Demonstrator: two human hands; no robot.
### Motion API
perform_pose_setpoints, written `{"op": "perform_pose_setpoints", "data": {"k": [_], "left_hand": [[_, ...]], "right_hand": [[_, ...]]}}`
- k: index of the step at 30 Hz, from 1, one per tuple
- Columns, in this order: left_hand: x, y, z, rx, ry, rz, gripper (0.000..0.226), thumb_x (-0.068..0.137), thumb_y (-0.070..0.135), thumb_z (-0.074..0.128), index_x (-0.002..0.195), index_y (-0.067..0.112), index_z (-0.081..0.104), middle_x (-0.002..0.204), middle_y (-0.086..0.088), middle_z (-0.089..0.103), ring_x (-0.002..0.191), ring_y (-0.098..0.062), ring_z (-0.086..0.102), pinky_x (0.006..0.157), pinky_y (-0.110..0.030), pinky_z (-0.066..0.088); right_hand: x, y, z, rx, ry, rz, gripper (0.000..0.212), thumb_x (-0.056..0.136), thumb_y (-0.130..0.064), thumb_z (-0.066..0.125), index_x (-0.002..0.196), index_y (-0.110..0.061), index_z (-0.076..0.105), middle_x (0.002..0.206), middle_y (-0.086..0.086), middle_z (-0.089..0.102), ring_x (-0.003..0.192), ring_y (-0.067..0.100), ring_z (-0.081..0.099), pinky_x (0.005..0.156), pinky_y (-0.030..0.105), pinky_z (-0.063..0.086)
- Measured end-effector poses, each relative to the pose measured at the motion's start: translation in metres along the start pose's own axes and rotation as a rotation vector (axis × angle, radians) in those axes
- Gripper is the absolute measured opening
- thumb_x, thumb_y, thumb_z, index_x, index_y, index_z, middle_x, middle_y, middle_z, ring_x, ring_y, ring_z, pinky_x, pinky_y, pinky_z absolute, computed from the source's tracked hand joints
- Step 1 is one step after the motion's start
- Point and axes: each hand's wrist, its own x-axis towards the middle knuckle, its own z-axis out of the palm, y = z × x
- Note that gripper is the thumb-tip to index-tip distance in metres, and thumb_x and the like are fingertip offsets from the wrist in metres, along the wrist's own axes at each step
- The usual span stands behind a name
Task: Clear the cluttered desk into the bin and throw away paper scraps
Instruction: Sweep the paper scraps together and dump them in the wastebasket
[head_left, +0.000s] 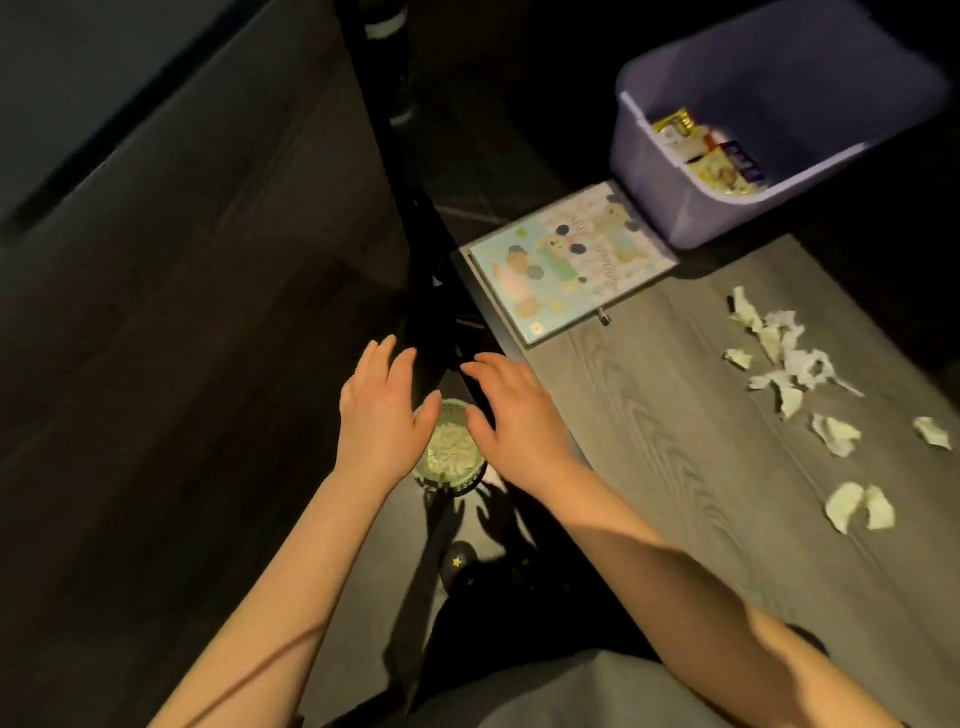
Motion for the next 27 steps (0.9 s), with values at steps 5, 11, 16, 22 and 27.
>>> {"op": "perform_pose_setpoints", "data": {"k": [5, 11, 16, 22, 27], "left_hand": [[0.013, 0.071, 0.004, -0.007, 0.018, 0.227, 0.05, 0.09, 0.028, 0.054, 0.134, 0.008, 0.045, 0.147, -0.011, 0.036, 0.14, -0.027, 0.027, 0.112, -0.041, 0.025], [0.019, 0.154, 0.041, 0.013, -0.113, 0.501, 0.049, 0.087, 0.026, 0.057, 0.132, 0.006, 0.047, 0.14, -0.016, 0.043, 0.13, -0.031, 0.039, 0.107, -0.044, 0.036], [0.015, 0.213, 0.082, 0.074, -0.311, 0.601, 0.056, 0.09, 0.029, 0.053, 0.14, 0.012, 0.035, 0.149, -0.012, 0.029, 0.138, -0.028, 0.026, 0.114, -0.042, 0.027], [0.017, 0.255, 0.119, 0.141, -0.454, 0.542, 0.061, 0.09, 0.032, 0.054, 0.142, 0.014, 0.029, 0.148, -0.011, 0.028, 0.135, -0.029, 0.029, 0.111, -0.041, 0.032], [0.025, 0.277, 0.131, 0.158, -0.421, 0.448, 0.067, 0.086, 0.038, 0.059, 0.14, 0.015, 0.027, 0.141, -0.013, 0.03, 0.129, -0.032, 0.036, 0.106, -0.045, 0.039]], "right_hand": [[-0.027, 0.041, -0.049, -0.047, 0.091, 0.112, 0.046, 0.088, -0.016, 0.055, 0.133, -0.011, 0.048, 0.136, 0.009, 0.048, 0.124, 0.029, 0.044, 0.102, 0.043, 0.04], [-0.079, 0.102, -0.096, -0.096, 0.207, 0.329, 0.046, 0.09, -0.019, 0.053, 0.135, -0.014, 0.045, 0.138, 0.005, 0.045, 0.126, 0.024, 0.04, 0.105, 0.038, 0.037], [-0.132, 0.148, -0.116, -0.12, 0.322, 0.556, 0.044, 0.09, -0.021, 0.055, 0.133, -0.017, 0.047, 0.134, 0.004, 0.046, 0.126, 0.021, 0.039, 0.105, 0.039, 0.039], [-0.187, 0.189, -0.129, -0.158, 0.444, 0.916, 0.058, 0.086, -0.041, 0.059, 0.136, -0.021, 0.039, 0.126, 0.002, 0.04, 0.116, 0.019, 0.043, 0.097, 0.035, 0.044], [-0.205, 0.213, -0.13, -0.075, 0.356, 1.064, 0.083, 0.074, -0.066, 0.06, 0.139, -0.025, 0.029, 0.125, 0.003, 0.034, 0.11, 0.021, 0.048, 0.09, 0.036, 0.049]]}}
